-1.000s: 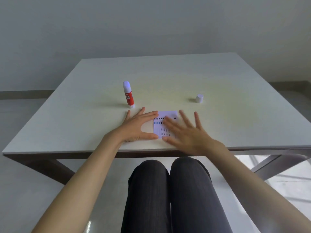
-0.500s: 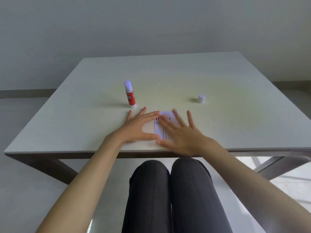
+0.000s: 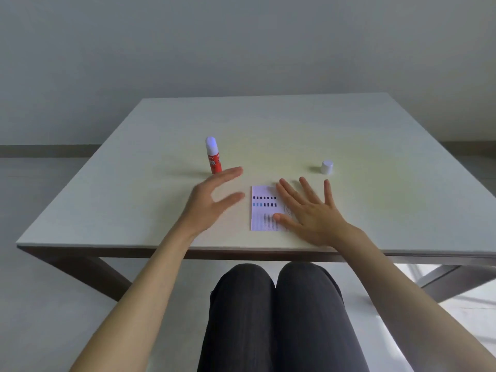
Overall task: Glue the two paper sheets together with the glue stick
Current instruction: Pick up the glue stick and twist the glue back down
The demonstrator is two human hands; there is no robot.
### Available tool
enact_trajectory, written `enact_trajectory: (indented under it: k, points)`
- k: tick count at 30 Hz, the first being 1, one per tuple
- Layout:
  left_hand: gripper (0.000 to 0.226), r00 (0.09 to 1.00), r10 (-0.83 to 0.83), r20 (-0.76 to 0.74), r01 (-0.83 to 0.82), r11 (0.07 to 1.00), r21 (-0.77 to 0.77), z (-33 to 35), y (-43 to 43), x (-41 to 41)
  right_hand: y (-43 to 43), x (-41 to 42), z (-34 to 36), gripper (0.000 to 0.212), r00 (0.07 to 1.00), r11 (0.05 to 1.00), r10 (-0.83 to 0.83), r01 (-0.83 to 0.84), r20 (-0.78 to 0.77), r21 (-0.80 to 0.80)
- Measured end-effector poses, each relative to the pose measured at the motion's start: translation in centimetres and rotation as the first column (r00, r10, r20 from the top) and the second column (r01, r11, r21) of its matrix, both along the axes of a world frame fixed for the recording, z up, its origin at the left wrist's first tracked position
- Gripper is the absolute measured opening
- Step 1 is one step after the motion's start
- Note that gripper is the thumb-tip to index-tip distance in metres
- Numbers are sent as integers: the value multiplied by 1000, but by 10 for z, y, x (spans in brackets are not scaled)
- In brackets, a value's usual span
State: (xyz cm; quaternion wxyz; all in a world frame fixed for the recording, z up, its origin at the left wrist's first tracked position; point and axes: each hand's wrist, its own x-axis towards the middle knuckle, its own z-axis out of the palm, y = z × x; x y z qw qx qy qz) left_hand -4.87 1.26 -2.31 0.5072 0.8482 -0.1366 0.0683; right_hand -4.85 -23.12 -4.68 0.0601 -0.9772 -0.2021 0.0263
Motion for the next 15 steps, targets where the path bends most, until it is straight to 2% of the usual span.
enact_trajectory:
  k: [1, 2, 3, 4, 6, 8, 9, 11, 12, 15]
  points:
    - [26, 978, 193, 80, -178, 970, -165, 1, 2, -2, 0, -2, 0, 77, 1000, 999, 0, -1, 19, 34]
    - [16, 914, 386, 121, -345, 900, -265, 2, 5, -1, 0, -4, 1, 75, 999, 997, 0, -3, 37, 76]
    - [15, 841, 528, 122, -474, 826, -306, 2, 8, 5, 0, -7, 2, 74, 999, 993, -4, -2, 49, 122]
    - [22, 792, 603, 95, -556, 777, -294, 3, 9, 12, 1, -8, 4, 73, 998, 985, -14, 4, 55, 173]
    - [51, 799, 601, -37, -596, 782, -181, 3, 8, 30, 0, -10, 8, 71, 998, 956, -47, 31, 47, 292]
    - [63, 819, 559, -129, -573, 812, -114, 3, 3, 46, -1, -10, 10, 71, 997, 922, -67, 46, 43, 385]
    - [55, 823, 553, -129, -566, 815, -121, 2, 0, 51, -2, -10, 9, 72, 996, 909, -70, 42, 52, 415]
    - [20, 825, 559, -84, -565, 811, -150, 2, -4, 59, -3, -10, 9, 74, 995, 889, -82, 47, 57, 456]
    - [16, 825, 561, -69, -564, 810, -163, 3, -5, 59, -3, -10, 9, 76, 994, 885, -93, 60, 48, 461]
    - [26, 830, 543, -124, -557, 796, -239, 7, -3, 57, -1, -11, 10, 70, 988, 884, -136, 85, 79, 460]
